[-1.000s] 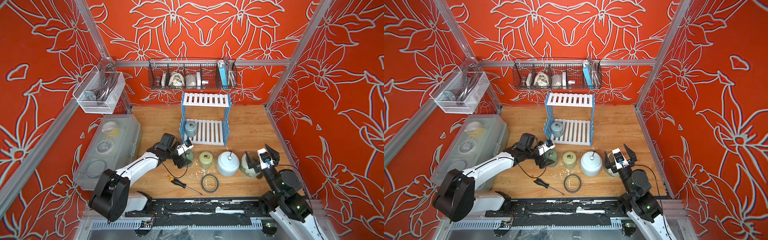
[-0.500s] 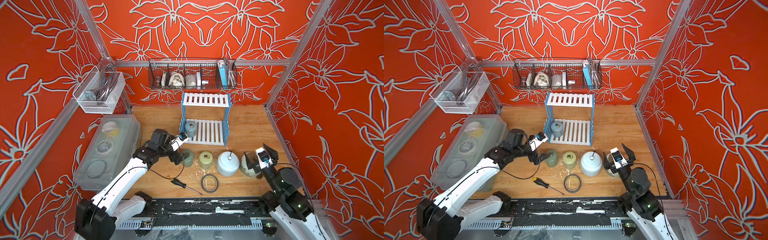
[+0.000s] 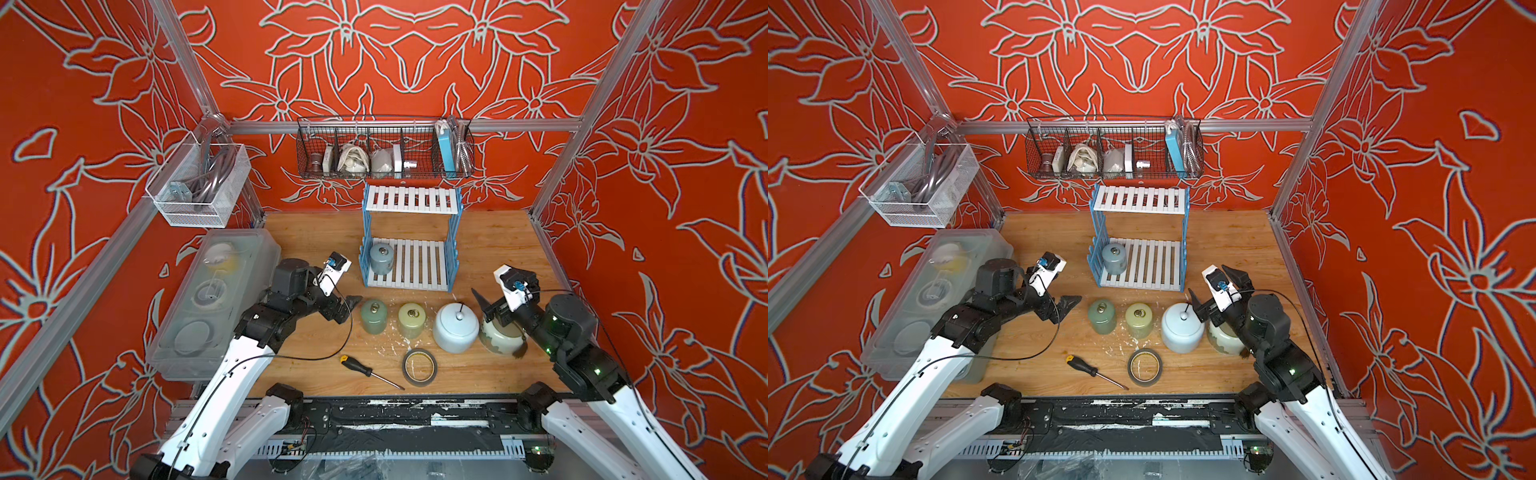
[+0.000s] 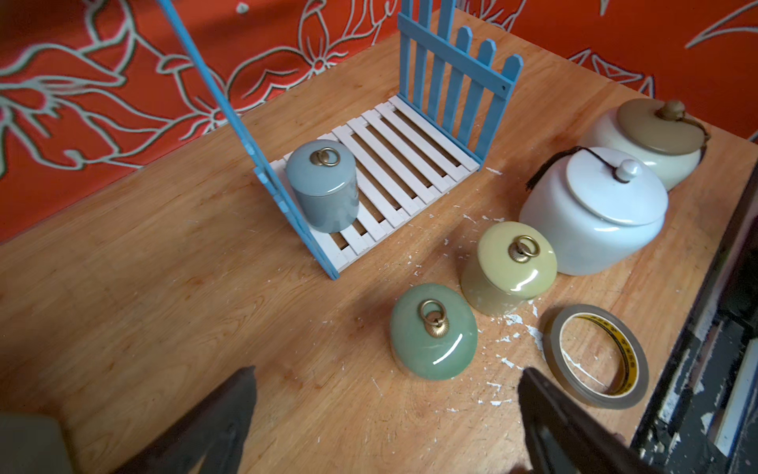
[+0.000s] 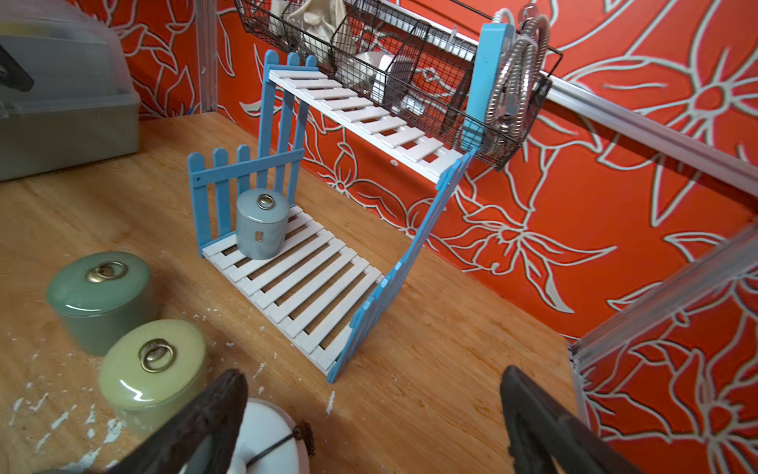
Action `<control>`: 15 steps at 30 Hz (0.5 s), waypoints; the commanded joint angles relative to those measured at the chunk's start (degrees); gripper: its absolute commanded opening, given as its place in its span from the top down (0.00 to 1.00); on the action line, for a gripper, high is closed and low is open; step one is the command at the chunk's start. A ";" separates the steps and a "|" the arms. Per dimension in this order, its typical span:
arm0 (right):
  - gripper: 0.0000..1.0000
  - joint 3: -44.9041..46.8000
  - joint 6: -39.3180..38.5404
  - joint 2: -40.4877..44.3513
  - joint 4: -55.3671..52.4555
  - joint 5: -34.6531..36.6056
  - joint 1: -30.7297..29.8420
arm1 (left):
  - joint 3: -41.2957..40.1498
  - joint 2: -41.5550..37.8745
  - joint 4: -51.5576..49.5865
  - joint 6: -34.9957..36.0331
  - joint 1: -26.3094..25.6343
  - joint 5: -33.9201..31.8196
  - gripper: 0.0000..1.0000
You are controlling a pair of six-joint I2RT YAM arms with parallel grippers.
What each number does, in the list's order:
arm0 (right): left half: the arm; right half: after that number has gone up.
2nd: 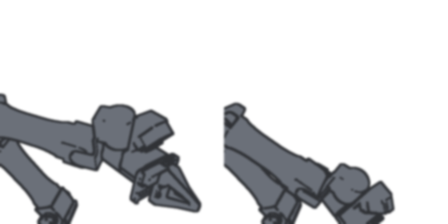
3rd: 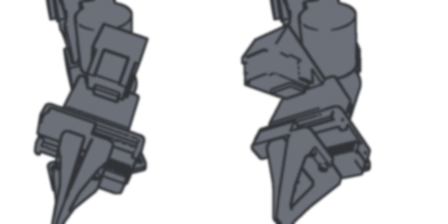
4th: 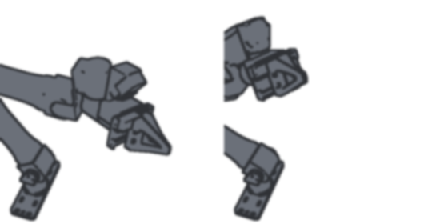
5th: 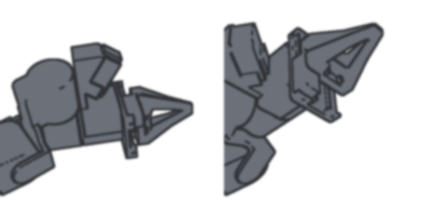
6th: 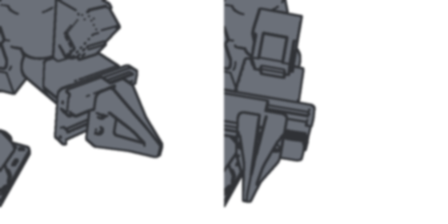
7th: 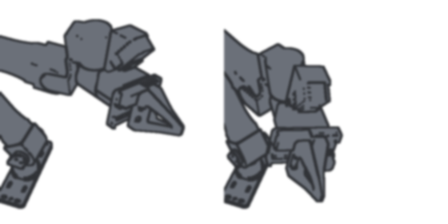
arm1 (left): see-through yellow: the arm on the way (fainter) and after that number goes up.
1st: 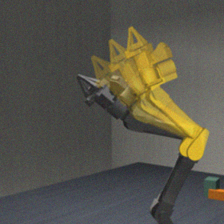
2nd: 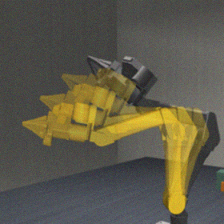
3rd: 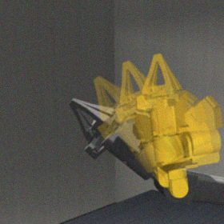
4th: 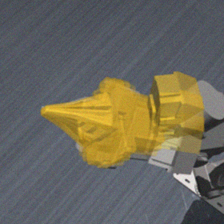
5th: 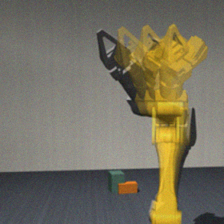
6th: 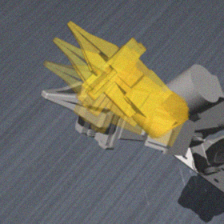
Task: Remove the tea canisters from the shelf
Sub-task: Place the tea canister at the center of the board, then pick up the tea canister from the shelf.
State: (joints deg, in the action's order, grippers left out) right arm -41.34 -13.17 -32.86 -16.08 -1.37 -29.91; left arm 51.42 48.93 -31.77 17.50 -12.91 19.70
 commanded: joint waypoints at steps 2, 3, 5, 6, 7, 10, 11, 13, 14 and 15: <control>0.01 -6.71 3.80 -7.47 -0.57 -5.99 -0.33 | -0.94 -2.69 -1.15 -4.15 4.00 -3.53 0.01; 0.01 -8.03 4.59 -9.67 -0.52 -6.62 -0.53 | -1.44 -3.33 -0.91 -4.66 5.02 -4.23 0.01; 0.01 -9.54 6.27 -12.88 0.97 -7.34 -0.95 | -2.03 -4.33 -0.58 -5.72 7.13 -5.11 0.01; 0.00 -10.23 7.03 -14.67 1.98 -7.40 -1.21 | -2.04 -4.73 -0.73 -6.25 8.29 -5.55 0.01; 0.01 -11.17 7.61 -16.39 2.24 -7.50 -1.48 | -1.87 -5.01 -0.96 -6.71 9.27 -5.85 0.01; 0.01 -14.28 7.64 -21.92 2.39 -7.50 -3.18 | -2.48 -6.69 -1.19 -7.82 11.07 -6.70 0.01; 0.00 -15.04 7.53 -23.74 2.53 -7.51 -3.77 | -3.07 -7.43 -1.05 -8.12 11.59 -6.62 0.01; 0.00 -16.87 8.18 -27.11 2.47 -6.70 -4.86 | -4.40 -8.60 -0.58 -9.02 13.08 -5.88 0.01; 0.01 -17.86 8.74 -28.82 2.59 -6.38 -5.39 | -5.00 -9.36 -0.49 -9.67 14.27 -5.40 0.01; 0.01 -18.56 9.03 -30.30 3.07 -6.41 -5.79 | -5.73 -10.38 -0.25 -10.16 15.22 -5.39 0.01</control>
State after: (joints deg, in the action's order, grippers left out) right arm -57.39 -6.33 -60.66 -14.33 -7.55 -34.48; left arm 47.20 40.51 -32.49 9.72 0.16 14.15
